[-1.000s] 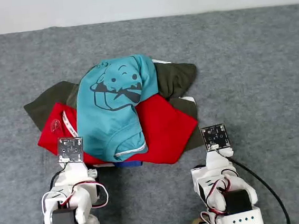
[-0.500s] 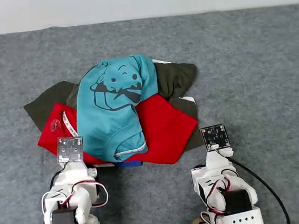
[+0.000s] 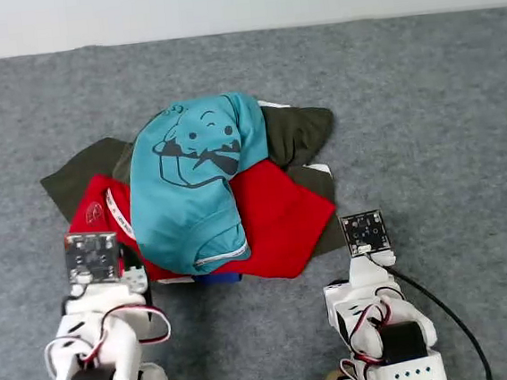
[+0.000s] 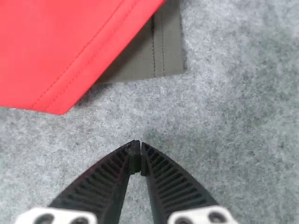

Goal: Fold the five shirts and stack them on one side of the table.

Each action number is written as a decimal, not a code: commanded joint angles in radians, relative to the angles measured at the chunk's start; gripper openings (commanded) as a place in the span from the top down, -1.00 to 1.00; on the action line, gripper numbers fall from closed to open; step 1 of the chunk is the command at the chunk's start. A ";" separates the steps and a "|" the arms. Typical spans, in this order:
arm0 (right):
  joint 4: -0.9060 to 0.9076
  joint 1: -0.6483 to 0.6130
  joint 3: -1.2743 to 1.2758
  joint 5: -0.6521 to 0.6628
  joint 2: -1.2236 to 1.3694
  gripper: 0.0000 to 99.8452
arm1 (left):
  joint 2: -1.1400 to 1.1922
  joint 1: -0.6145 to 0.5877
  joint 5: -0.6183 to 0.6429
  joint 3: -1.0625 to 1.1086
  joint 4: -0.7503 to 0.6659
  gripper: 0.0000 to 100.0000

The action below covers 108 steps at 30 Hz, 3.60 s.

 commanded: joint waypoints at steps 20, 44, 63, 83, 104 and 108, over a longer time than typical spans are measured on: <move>0.002 -0.002 0.012 -0.008 -0.012 0.98 | 1.240 0.037 -0.158 -1.251 0.430 0.99; 0.002 -0.002 0.012 -0.008 -0.012 0.98 | 1.729 0.178 -0.552 -1.432 0.506 0.34; 0.002 -0.002 0.012 -0.008 -0.012 0.98 | 2.148 0.178 -0.411 -1.431 0.147 0.60; 0.002 -0.002 0.012 -0.008 -0.012 0.98 | 1.649 -0.074 -0.505 -1.541 0.358 0.99; 0.002 -0.002 0.012 -0.008 -0.012 0.98 | 1.533 -0.928 -0.701 -1.478 0.181 0.99; 0.002 -0.002 0.012 -0.008 -0.012 0.98 | 1.527 -0.945 -0.704 -1.474 0.186 0.94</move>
